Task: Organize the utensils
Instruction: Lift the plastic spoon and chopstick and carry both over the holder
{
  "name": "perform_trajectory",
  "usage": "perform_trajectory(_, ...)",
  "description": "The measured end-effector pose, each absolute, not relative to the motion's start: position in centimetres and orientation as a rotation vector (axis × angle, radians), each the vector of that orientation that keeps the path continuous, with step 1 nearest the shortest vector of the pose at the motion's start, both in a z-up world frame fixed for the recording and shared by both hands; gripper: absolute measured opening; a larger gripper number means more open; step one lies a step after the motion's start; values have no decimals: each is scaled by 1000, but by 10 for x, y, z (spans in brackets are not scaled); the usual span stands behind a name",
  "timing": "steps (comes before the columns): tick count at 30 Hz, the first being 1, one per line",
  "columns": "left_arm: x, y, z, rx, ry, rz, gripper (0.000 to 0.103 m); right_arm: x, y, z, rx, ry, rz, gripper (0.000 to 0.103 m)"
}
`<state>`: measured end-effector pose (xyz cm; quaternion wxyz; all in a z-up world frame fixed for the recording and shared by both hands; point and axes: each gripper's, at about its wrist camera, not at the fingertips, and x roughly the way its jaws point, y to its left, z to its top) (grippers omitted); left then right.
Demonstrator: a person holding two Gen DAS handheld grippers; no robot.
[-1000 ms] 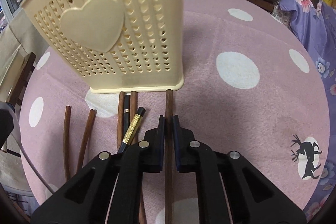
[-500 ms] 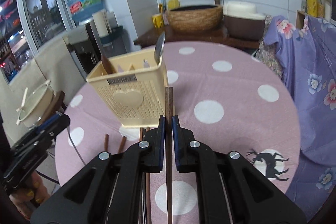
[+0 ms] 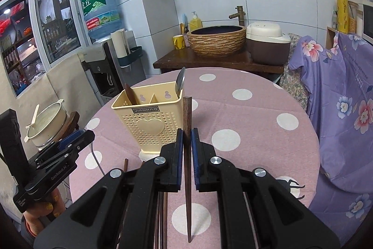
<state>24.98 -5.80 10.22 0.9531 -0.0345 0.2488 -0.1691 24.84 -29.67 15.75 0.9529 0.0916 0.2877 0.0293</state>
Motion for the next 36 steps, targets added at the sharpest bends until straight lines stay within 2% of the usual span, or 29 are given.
perform_trajectory(15, 257, -51, 118, -78, 487, -351, 37, 249, -291, 183, 169, 562, 93, 8)
perform_trajectory(22, 277, -54, 168, -84, 389, -337, 37, 263, -285, 235, 171, 486, 114, 8)
perform_trajectory(30, 322, -71, 232, -70, 205, -223, 37, 302, -281, 319, 205, 299, 82, 8)
perform_trajectory(36, 346, -94, 218, 10, 191, -163, 37, 338, -280, 322, 242, 251, 28, 8)
